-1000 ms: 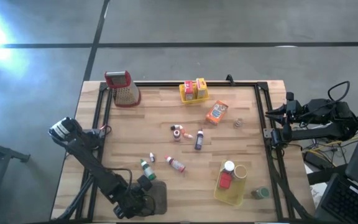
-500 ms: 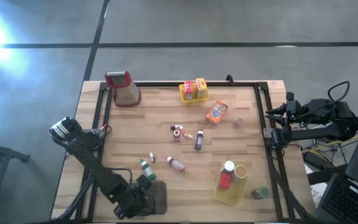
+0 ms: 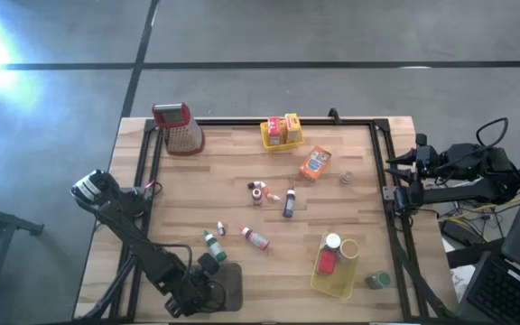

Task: Pick & Place Kitchen Items
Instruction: Put the right small pink food coloring bottle into the black bin, then adjust the small pink food coloring on the table

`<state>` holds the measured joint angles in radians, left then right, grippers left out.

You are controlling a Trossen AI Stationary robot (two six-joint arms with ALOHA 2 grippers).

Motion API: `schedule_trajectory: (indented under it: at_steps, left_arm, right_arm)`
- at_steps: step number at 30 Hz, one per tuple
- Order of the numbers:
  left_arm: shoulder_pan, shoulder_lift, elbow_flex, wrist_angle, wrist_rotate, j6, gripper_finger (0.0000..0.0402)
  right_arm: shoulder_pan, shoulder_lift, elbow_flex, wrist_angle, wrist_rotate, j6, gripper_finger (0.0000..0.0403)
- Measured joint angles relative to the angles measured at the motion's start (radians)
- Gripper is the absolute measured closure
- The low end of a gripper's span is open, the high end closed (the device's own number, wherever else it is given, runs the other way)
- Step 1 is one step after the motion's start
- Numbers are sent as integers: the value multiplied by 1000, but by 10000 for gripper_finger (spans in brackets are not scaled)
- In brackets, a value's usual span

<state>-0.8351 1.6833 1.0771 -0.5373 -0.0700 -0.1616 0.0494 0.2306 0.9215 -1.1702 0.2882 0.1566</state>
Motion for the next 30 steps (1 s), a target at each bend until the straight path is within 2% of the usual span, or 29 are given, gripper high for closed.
schedule_trajectory:
  at_steps: [6,15,20,22,24,30]
  left_arm:
    - [0,0,0,-2,0,0,284]
    - [0,-1,66,-111,-22,0,284]
    - [0,-1,135,-199,-82,0,284]
    - [0,-1,174,-253,-134,0,284]
    - [0,-1,213,-312,-228,0,284]
    - [4,-1,278,-301,-638,-2,284]
  right_arm:
    - [0,0,0,0,0,0,258]
    - [0,0,0,0,0,0,234]
    - [0,0,0,0,0,0,220]
    - [0,0,0,0,0,0,216]
    - [0,0,0,0,0,0,211]
    - [0,0,0,0,0,0,201]
